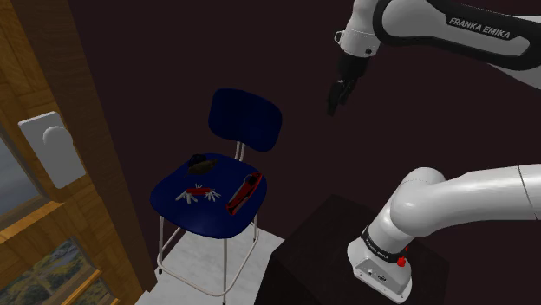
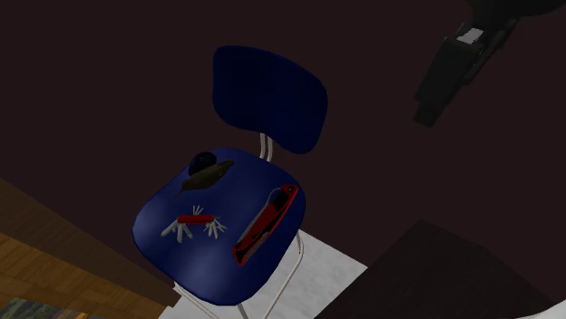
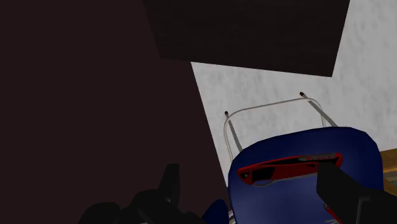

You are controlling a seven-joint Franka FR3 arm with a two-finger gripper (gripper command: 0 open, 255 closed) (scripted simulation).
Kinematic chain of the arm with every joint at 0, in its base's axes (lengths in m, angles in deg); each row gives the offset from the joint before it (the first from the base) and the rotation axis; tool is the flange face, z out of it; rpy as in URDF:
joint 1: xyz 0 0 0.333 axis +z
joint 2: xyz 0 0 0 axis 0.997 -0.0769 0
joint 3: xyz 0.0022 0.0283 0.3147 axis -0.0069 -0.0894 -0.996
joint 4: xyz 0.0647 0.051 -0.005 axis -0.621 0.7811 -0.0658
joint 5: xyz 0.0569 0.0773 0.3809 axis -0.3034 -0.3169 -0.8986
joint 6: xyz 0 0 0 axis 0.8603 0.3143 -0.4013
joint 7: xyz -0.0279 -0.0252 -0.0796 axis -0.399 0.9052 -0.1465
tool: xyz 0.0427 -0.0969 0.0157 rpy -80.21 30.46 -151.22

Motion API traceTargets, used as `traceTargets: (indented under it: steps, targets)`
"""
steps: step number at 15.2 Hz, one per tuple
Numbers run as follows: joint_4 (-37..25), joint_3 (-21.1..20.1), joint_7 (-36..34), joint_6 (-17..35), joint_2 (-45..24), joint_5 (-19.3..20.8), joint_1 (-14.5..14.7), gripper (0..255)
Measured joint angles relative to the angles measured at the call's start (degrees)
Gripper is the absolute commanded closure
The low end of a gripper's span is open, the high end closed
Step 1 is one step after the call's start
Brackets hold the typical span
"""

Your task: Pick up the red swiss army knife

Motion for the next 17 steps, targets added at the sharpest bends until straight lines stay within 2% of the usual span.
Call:
traceTargets:
  steps: [4, 7, 17]
  targets:
    - [0.81, -1.69, -1.37, 2.86, -2.24, -0.50, 0.52, 0]
    - [2.57, -4.05, -3.35, 7.46, -5.35, -1.02, 1.22, 0]
    - [2.11, -11.90, -10.58, 22.09, -21.59, 0.43, 2.37, 0]
